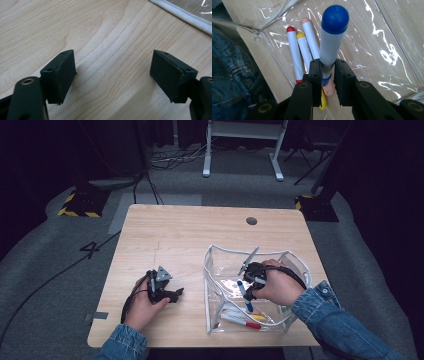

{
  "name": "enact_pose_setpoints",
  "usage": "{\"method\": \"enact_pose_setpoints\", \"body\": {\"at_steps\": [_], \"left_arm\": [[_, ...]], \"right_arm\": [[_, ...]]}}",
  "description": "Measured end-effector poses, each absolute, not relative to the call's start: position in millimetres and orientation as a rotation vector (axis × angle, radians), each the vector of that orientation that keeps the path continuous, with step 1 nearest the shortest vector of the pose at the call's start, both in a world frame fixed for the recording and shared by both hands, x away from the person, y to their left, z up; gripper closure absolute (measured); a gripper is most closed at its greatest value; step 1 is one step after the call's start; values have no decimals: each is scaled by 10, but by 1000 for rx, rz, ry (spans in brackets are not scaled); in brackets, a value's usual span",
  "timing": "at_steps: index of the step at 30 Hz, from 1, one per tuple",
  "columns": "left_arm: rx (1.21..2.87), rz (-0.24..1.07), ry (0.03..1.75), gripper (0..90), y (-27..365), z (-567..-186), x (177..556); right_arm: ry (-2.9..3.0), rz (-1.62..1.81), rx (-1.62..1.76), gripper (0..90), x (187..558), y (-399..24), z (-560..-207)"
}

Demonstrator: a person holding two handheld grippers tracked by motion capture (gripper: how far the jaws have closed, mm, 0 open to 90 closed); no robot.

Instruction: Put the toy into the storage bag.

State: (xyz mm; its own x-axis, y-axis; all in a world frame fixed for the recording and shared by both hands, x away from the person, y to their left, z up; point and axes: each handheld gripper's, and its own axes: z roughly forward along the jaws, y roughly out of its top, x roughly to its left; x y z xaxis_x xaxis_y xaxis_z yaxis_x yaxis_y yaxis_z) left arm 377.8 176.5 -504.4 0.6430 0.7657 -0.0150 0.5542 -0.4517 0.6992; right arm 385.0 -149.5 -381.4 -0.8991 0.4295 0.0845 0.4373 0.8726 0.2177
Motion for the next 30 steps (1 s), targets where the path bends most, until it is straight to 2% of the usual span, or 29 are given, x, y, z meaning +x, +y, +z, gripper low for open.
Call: {"method": "enact_pose_setpoints", "body": {"at_steps": [6,9,12,16,21,30], "left_arm": [[2172,397,1025,213,1762,-5045,3777],[2170,400,1025,213,1761,-5047,3777],[2169,398,1026,213,1760,-5048,3775],[2169,398,1026,212,1760,-5048,3775],[2169,398,1026,212,1759,-5048,3775],[2170,403,1024,212,1760,-5047,3776]], "right_arm": [[-2995,-299,-660,753,3842,-1495,-3873],[-2984,-309,-662,633,3840,-1501,-3895],[-2960,-393,-692,573,3831,-1505,-3886],[-2972,-538,-698,555,3824,-1521,-3778],[-2977,-766,-742,552,3802,-1610,-3476],[-2980,-1037,-881,554,3760,-2012,-2974]]}}
